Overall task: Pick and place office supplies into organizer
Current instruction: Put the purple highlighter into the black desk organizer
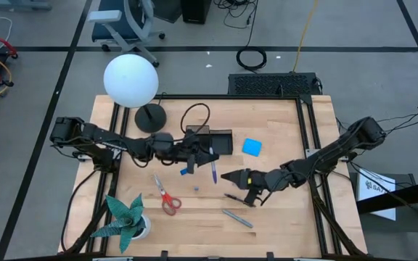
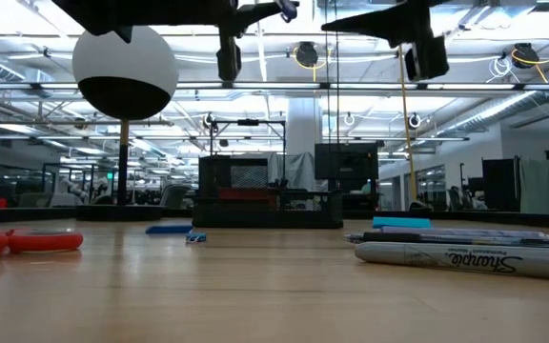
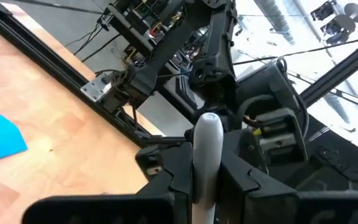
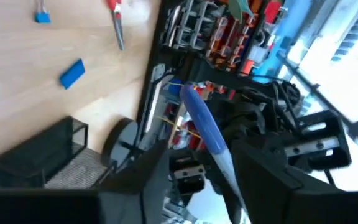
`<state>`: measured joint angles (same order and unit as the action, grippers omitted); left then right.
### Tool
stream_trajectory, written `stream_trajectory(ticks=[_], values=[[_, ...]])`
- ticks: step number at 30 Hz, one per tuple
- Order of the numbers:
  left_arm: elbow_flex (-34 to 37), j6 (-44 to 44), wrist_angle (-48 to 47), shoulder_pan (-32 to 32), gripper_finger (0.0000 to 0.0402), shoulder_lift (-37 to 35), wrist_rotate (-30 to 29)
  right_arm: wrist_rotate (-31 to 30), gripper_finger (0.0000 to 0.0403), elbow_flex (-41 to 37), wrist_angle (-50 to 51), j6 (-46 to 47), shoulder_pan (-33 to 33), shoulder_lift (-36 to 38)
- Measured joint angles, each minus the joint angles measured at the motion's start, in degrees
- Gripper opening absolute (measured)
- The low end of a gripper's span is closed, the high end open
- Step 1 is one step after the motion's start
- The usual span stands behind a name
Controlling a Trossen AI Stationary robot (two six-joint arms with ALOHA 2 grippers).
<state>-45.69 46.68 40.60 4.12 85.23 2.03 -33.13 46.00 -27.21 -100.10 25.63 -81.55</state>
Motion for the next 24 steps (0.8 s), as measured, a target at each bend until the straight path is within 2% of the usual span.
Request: stream_trajectory(ticks=[6,10,24], values=[[0.0,0.0,-0.07,1.36,0.0041,0.0,-1.71,0.07,0.0221,0.0,-8.34,-8.57,0.0,-3.51],[0.0,-0.02,-0.04,1.85,0.0041,0.0,-2.36,0.25,0.0235,0.0,-14.19,-12.86,-0.07,-5.14],[0.0,-0.22,0.34,1.99,0.0041,0.0,-3.59,8.47,0.0203,0.0,-15.01,-16.13,-3.26,-6.3]])
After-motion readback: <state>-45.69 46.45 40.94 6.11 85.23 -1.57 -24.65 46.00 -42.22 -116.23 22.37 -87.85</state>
